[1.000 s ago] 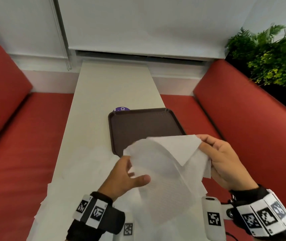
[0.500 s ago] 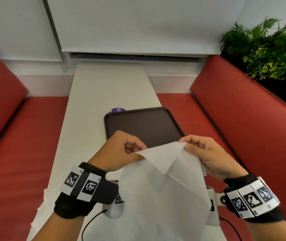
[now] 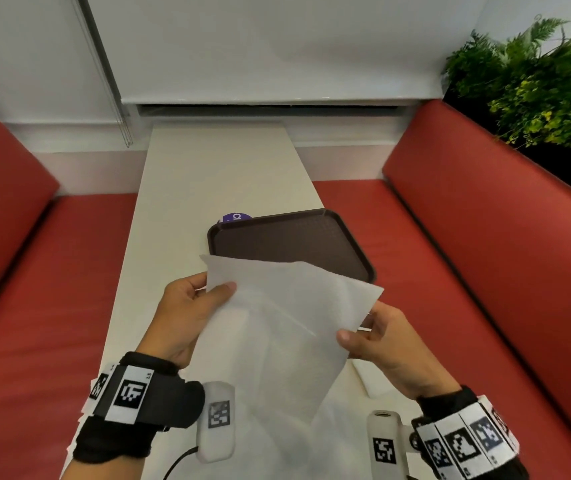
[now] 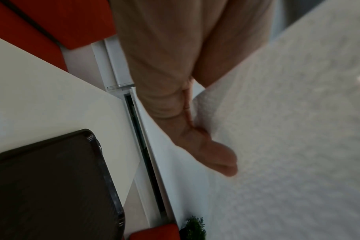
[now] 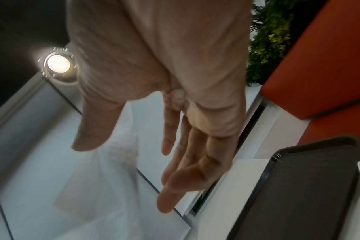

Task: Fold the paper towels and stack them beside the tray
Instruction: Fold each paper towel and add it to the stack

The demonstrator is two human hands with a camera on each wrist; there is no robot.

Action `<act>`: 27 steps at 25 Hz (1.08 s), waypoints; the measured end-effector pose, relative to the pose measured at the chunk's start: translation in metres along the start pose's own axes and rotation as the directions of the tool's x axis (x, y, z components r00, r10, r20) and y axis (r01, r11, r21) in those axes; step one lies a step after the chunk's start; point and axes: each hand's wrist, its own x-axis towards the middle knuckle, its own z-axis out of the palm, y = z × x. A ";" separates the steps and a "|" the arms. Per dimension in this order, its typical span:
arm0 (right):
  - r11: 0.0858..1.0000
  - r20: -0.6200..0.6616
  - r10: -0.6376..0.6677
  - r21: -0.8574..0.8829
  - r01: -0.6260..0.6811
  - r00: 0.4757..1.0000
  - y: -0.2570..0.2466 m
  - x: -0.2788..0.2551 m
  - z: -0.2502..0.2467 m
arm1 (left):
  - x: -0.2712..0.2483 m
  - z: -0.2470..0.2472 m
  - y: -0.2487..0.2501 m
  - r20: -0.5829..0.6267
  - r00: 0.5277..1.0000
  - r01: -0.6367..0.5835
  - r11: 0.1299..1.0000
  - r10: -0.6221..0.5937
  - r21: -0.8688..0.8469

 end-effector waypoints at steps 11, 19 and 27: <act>0.997 -0.112 -0.058 -0.058 0.052 0.992 -0.006 0.020 0.006 | -0.013 -0.009 -0.001 0.032 0.999 0.018 0.995 -0.021 0.096; 0.998 -0.061 -0.037 0.056 0.040 0.997 -0.012 0.026 -0.003 | -0.016 -0.008 -0.005 0.082 0.996 -0.038 0.995 0.030 0.095; 0.997 -0.095 -0.051 0.051 0.056 0.994 -0.011 0.020 -0.015 | -0.016 -0.010 0.003 0.117 0.993 0.026 0.999 -0.023 -0.026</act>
